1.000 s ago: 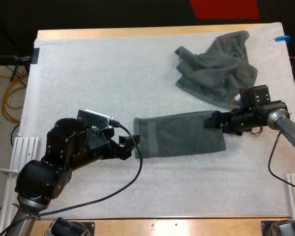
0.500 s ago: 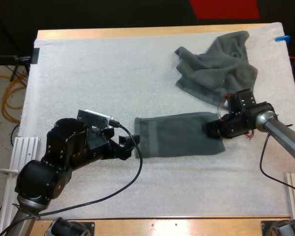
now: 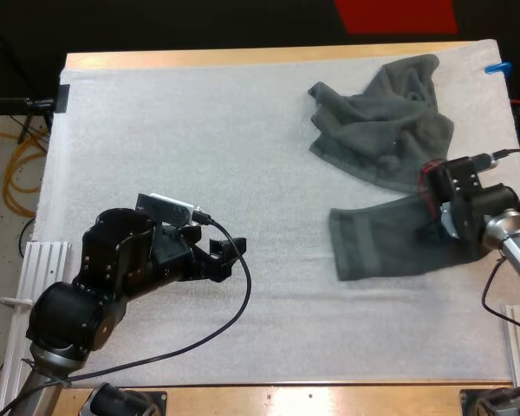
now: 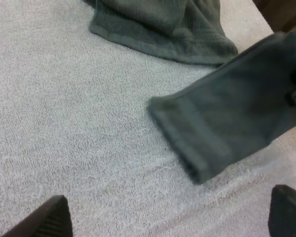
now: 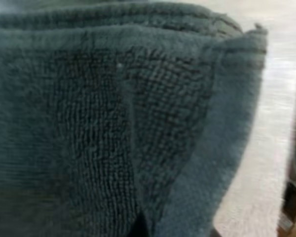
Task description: Pick towel from pile fold and stack
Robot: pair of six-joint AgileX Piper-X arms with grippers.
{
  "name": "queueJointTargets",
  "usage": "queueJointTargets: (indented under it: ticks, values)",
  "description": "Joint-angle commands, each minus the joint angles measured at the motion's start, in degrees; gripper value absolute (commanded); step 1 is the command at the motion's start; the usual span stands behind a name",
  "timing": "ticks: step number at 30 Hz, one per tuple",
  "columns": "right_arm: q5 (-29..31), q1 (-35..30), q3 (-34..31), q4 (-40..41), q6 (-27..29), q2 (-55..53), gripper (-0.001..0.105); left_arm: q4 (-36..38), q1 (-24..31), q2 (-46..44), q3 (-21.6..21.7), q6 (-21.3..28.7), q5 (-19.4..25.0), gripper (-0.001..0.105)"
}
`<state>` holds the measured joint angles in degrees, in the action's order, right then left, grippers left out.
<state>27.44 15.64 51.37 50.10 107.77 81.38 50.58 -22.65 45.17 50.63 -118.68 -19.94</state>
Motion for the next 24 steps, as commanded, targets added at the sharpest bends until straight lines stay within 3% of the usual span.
queueJointTargets:
  ticks: [1,2,7,10,15,20,23,24]
  values:
    - [0.6,0.4,0.0,0.4,-1.8,-0.7,0.001,0.0,0.0,-0.2,0.3,-0.7,-0.5,0.077]
    - [-1.4,0.7,0.0,0.5,-3.2,-0.9,0.001,0.0,0.0,-0.2,0.3,-0.7,-0.5,0.077]
    - [-25.3,3.5,0.0,-0.8,-19.0,0.2,0.001,0.0,0.0,-0.2,0.3,-0.7,-0.5,0.077]
    - [-31.6,5.8,0.0,-4.6,-24.6,2.5,0.001,0.0,0.0,-0.2,0.3,-0.7,-0.5,0.077]
    - [-37.2,8.8,0.0,-10.5,-30.6,6.9,0.001,0.1,0.0,-0.2,0.3,-0.7,-0.5,0.077]
    - [-39.4,9.9,0.0,-14.1,-32.2,8.6,0.007,0.1,0.0,-0.2,0.3,-0.7,-0.5,0.077]
    - [-42.3,9.9,0.0,-15.2,-32.2,8.6,0.025,0.1,0.0,-0.2,0.2,-0.7,-0.5,0.077]
    - [-43.9,9.9,0.0,-15.6,-32.2,8.6,0.036,0.1,0.0,-0.2,0.2,-0.7,-0.5,0.077]
